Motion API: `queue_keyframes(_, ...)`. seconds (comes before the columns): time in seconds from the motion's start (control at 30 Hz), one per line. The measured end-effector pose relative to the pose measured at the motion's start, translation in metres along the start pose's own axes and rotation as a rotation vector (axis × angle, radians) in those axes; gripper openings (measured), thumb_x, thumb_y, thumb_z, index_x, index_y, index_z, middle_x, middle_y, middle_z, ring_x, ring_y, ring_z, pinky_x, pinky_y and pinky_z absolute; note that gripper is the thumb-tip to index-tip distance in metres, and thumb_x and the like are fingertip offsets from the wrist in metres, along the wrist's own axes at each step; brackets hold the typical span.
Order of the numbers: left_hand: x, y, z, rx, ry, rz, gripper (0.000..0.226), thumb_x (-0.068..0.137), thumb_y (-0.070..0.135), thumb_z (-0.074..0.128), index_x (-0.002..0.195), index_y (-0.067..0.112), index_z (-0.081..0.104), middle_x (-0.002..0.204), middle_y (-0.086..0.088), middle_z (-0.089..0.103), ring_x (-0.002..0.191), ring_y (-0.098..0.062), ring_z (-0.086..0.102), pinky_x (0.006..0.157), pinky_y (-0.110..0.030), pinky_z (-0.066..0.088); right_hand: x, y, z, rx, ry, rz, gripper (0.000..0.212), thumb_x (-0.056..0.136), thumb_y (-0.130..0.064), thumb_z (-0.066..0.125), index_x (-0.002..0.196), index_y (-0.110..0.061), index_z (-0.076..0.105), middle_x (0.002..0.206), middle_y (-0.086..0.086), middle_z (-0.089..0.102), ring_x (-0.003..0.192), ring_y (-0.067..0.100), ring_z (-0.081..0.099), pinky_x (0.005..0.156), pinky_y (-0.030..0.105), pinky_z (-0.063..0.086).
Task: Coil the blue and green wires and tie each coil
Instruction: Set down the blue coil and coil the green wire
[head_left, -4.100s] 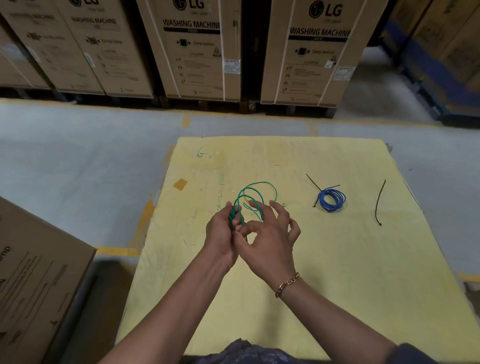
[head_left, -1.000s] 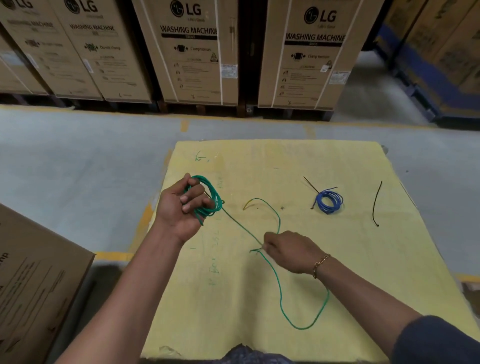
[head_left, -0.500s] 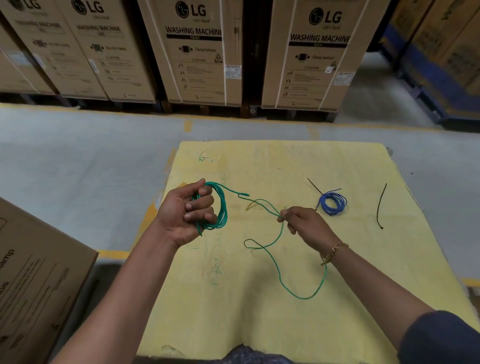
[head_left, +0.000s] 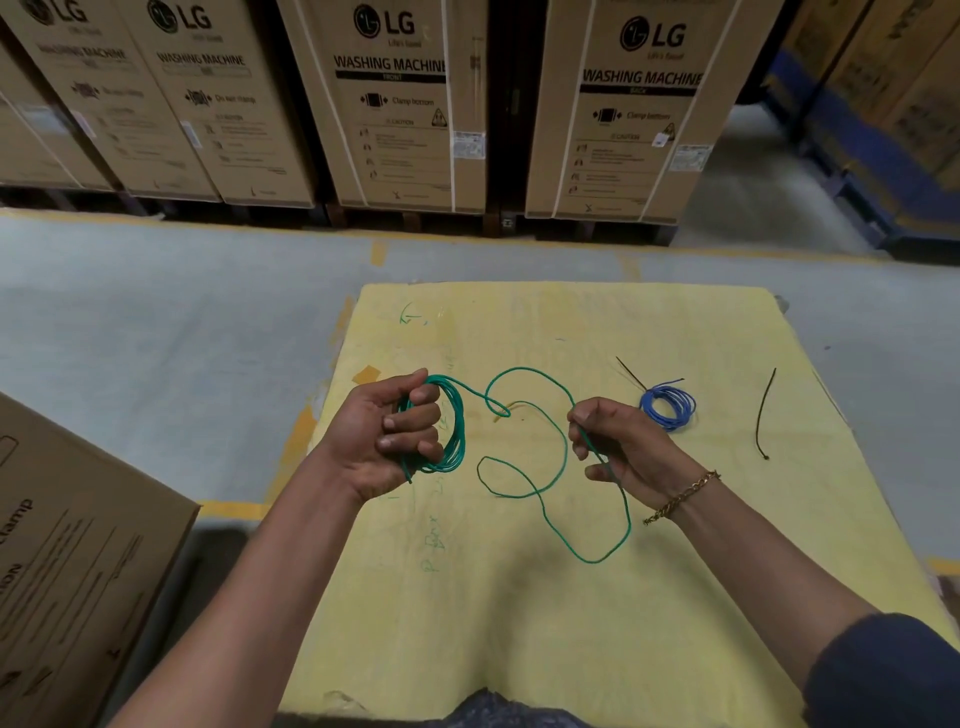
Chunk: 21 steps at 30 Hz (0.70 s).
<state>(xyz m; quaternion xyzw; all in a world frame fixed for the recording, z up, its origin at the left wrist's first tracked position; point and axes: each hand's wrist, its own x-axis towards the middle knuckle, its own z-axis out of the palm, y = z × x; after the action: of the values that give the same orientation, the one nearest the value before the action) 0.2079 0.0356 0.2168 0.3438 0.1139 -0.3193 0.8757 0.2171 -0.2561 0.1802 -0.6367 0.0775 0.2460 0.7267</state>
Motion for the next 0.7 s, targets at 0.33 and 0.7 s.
queue_keyframes(0.33, -0.001, 0.001, 0.01, 0.102, -0.106, -0.032, 0.033, 0.098, 0.028, 0.044, 0.068, 0.016, 0.046, 0.045, 0.009, 0.021, 0.034, -0.008, 0.013, 0.049, -0.026, 0.034, 0.009, -0.002, 0.009, -0.946, -0.007, -0.078, 0.023, 0.094, -0.017, 0.054, 0.091, -0.029, 0.072, 0.079, 0.002, 0.068, 0.062, 0.01, 0.049, 0.058, 0.026, 0.037)
queue_keyframes(0.7, 0.018, -0.007, -0.001, 0.449, 0.236, 0.256, 0.033, 0.105, 0.027, 0.043, 0.073, 0.015, 0.044, 0.049, 0.006, 0.023, 0.036, -0.01, 0.018, 0.054, -0.03, 0.037, -0.02, -0.022, 0.034, -0.37, -0.26, -0.18, 0.015, 0.084, -0.02, 0.053, 0.087, -0.011, 0.065, 0.069, -0.015, 0.061, 0.062, 0.002, 0.047, 0.062, 0.019, 0.038)
